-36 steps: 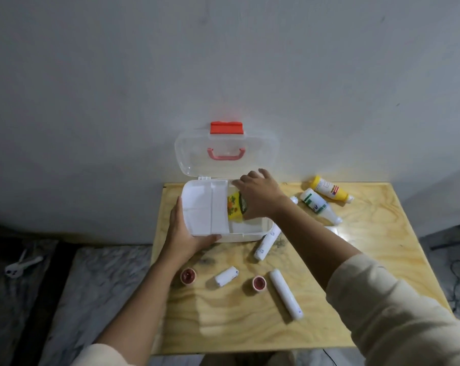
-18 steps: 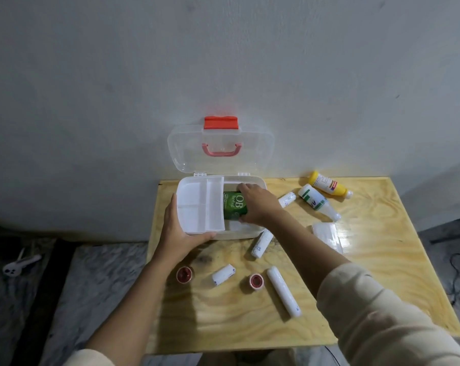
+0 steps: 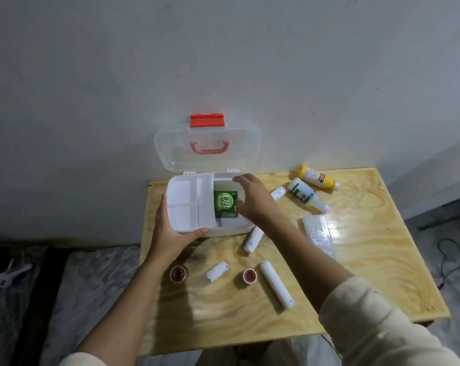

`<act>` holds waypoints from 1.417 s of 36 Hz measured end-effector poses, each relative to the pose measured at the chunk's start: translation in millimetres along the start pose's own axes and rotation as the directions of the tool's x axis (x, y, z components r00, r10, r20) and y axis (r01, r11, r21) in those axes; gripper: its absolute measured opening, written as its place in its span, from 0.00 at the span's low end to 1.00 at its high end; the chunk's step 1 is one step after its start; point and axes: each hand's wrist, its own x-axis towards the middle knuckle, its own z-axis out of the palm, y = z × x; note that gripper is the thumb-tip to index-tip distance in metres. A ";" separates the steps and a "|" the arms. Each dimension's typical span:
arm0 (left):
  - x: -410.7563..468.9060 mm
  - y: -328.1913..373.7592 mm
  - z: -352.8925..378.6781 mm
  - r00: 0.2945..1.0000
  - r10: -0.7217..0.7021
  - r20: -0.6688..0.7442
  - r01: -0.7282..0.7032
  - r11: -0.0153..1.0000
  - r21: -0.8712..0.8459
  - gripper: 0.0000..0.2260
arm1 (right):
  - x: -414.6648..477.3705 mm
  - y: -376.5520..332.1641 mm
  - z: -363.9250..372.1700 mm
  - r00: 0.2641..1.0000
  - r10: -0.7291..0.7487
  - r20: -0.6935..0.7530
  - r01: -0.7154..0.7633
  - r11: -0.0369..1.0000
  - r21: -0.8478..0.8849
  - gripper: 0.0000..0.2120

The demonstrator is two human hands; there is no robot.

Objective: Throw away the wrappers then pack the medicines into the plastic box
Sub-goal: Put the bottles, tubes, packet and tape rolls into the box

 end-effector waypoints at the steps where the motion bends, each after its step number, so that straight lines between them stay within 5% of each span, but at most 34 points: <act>1: 0.7 0.8 0.8 1.000 0.002 0.001 -0.002 1.000 -0.008 0.47 | -7.1 2.1 -8.8 0.996 0.016 -0.090 -0.011 0.999 0.051 0.23; 7: 0.9 -5.6 4.9 0.999 -0.024 -0.038 0.024 1.000 -0.006 0.52 | -69.5 52.1 -23.7 0.833 0.274 -0.481 -0.164 0.952 0.259 0.16; 15: 0.0 -8.5 7.1 0.999 -0.037 -0.036 0.036 0.999 -0.025 0.52 | -137.2 124.0 5.1 0.699 0.638 -0.323 -0.630 0.763 0.144 0.36; 20: 0.6 -6.6 5.5 0.998 -0.050 -0.037 0.050 0.999 0.000 0.50 | -132.0 127.7 4.8 0.676 0.671 -0.305 -0.657 0.736 0.164 0.24; 30: 8.5 14.3 -6.9 1.000 -0.008 0.002 0.007 0.974 0.227 0.49 | -115.0 83.7 -17.2 0.842 0.405 -0.357 -0.316 0.906 0.282 0.27; 36: 19.9 22.1 -15.9 0.976 -0.154 0.151 0.084 0.917 0.390 0.64 | -63.4 37.8 -46.4 0.984 0.111 -0.138 -0.097 0.990 0.103 0.33; 44: 27.0 29.0 -17.8 0.945 -0.221 0.240 0.094 0.890 0.447 0.68 | -13.0 5.9 -30.9 0.990 -0.017 0.141 0.057 0.956 -0.288 0.34; 51: 27.9 24.3 -16.4 0.953 -0.202 0.225 0.097 0.909 0.405 0.68 | 12.5 -2.9 -6.8 0.972 -0.072 0.225 0.145 0.934 -0.327 0.32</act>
